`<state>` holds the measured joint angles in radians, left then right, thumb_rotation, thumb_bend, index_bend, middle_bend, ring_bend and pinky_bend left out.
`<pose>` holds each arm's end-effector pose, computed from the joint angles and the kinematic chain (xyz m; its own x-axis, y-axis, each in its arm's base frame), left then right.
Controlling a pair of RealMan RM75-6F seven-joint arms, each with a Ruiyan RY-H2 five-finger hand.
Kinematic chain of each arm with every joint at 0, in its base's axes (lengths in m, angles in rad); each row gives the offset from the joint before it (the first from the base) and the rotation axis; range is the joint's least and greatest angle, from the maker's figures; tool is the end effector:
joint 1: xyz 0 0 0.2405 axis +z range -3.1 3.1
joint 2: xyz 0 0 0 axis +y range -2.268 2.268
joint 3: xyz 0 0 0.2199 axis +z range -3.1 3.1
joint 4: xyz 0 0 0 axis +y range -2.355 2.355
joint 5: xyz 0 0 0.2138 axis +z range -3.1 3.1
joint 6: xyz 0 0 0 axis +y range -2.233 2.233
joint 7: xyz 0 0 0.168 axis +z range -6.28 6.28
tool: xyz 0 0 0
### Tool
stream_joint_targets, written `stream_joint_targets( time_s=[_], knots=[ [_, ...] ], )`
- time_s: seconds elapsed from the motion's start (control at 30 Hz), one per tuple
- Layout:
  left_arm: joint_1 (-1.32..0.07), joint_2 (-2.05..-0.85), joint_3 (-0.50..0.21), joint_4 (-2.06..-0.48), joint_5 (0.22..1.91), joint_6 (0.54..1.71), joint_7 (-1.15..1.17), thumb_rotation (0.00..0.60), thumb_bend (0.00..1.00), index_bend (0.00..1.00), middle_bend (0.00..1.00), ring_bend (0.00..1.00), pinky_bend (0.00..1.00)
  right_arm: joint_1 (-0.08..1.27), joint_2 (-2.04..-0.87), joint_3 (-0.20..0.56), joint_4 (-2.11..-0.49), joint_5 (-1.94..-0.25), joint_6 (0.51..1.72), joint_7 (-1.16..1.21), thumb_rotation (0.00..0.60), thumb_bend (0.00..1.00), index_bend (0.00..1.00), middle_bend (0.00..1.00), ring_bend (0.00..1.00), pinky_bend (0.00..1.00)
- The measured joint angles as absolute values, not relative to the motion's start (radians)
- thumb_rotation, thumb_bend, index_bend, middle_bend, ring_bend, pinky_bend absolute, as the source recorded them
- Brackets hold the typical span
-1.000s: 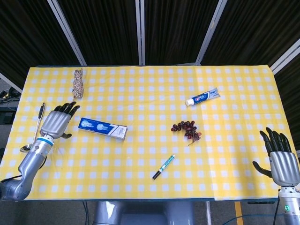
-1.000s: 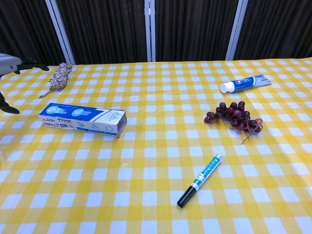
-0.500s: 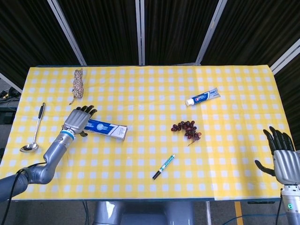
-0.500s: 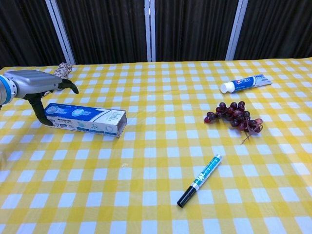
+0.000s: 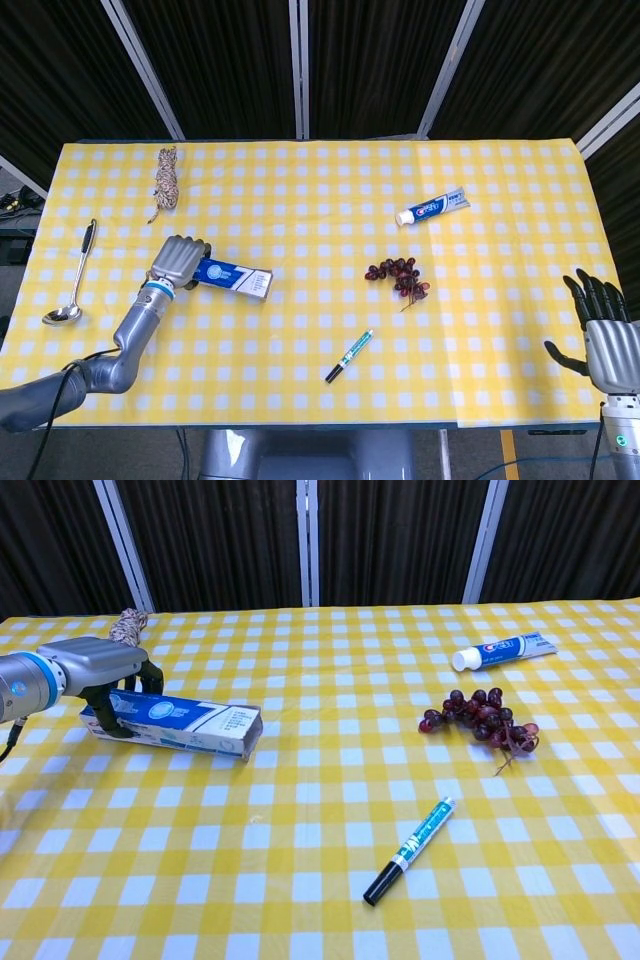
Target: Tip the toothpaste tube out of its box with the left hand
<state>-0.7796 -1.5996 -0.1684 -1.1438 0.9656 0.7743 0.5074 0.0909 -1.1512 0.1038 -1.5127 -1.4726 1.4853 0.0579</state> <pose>-0.1931 0.3899 -0.0276 0.6792 0.2973 0.6710 0.7339 -0.2699 -0.6233 -0.2943 -0.2168 0.1519 0.3960 0.0607 0.9162 -0.9182 0.0190 0.3956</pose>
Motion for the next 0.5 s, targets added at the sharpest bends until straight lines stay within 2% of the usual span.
stream_joint_targets(
  time_s=[0.27,0.5],
  knots=[
    [-0.757,-1.617,-0.159,-1.127,1.054,0.868,0.445,0.6,0.42,0.55,0.42,0.41,0.41,0.089,-1.149,0.102,-1.517,-1.48,1.494,0.058,0.6,0.09,0.05,0.0,0.0,0.0],
    [-0.734,-1.578,-0.155,-1.156,1.104,0.926,0.404,0.6,0.42,0.55,0.42,0.41,0.41,0.086,-1.147,0.098,-1.527,-1.494,1.504,0.052,0.6,0.09,0.05,0.0,0.0,0.0]
  ],
)
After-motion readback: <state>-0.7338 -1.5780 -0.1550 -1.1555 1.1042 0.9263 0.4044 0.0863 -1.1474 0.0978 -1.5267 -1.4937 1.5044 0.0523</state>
